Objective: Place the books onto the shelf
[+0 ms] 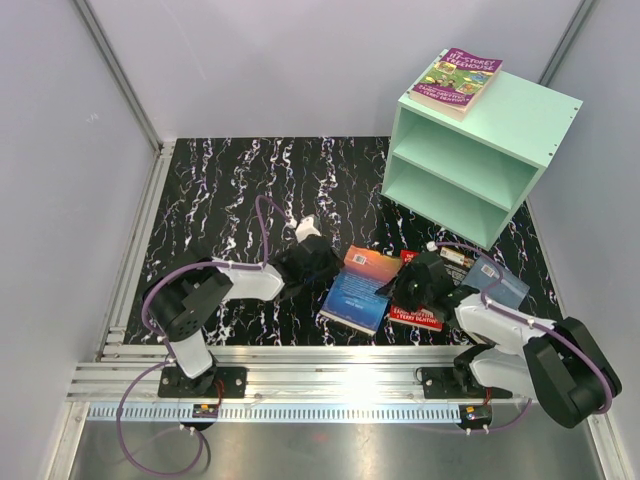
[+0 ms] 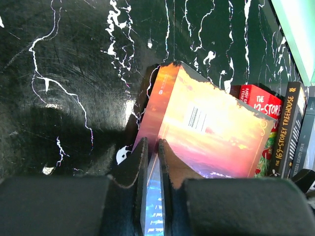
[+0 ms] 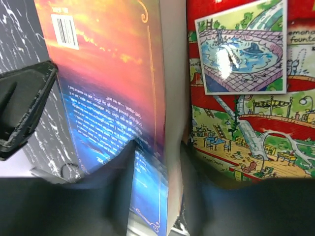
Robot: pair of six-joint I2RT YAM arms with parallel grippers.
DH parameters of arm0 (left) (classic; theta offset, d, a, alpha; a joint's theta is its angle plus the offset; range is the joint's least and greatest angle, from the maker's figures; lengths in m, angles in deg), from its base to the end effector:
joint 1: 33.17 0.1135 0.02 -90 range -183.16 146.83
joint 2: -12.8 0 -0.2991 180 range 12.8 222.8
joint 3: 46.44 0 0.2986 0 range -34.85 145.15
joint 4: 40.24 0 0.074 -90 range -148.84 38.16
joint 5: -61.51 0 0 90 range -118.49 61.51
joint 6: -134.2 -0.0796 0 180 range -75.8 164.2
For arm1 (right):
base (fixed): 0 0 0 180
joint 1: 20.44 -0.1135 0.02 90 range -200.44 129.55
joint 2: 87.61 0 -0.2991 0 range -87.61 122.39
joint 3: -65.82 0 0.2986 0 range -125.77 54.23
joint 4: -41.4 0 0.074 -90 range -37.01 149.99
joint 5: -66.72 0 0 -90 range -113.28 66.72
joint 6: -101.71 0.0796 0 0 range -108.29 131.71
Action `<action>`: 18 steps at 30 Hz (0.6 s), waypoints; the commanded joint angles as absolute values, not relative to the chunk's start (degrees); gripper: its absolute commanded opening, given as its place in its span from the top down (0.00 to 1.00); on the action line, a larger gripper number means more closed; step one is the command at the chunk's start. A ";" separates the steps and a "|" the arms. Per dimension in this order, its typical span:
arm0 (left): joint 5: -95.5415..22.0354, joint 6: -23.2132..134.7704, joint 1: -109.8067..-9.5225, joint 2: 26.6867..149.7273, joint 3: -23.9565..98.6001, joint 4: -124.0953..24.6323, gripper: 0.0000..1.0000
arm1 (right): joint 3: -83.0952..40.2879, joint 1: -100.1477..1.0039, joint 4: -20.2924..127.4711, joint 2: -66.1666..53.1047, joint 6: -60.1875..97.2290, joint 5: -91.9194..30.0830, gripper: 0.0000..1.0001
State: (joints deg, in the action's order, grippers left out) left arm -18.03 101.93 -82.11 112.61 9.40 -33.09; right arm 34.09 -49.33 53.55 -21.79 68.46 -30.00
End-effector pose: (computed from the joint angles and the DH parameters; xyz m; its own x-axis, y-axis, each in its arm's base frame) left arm 0.2787 -0.2980 0.1097 -0.7564 -0.3976 -0.5194 0.0121 0.7855 -0.6188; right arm 0.2149 0.1292 0.1085 -0.8072 0.5032 -0.3085 0.2269 0.7471 0.6247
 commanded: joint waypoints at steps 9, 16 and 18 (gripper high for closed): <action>-32.45 103.70 -88.18 113.88 8.22 -35.93 0.98 | 29.71 -51.03 42.34 -26.87 66.73 -22.40 1.00; -30.96 100.90 -88.01 110.99 7.25 -35.58 0.35 | 24.36 -51.03 52.46 -38.21 64.71 -22.49 1.00; -30.86 99.84 -87.92 109.66 6.55 -34.00 0.13 | 23.47 -50.94 55.60 -39.44 64.35 -22.40 1.00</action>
State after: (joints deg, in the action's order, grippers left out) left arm -21.90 100.56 -85.44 111.58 8.57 -31.69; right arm 30.31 -50.82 62.53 -35.56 63.65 -25.12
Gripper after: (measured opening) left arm 0.814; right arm 0.104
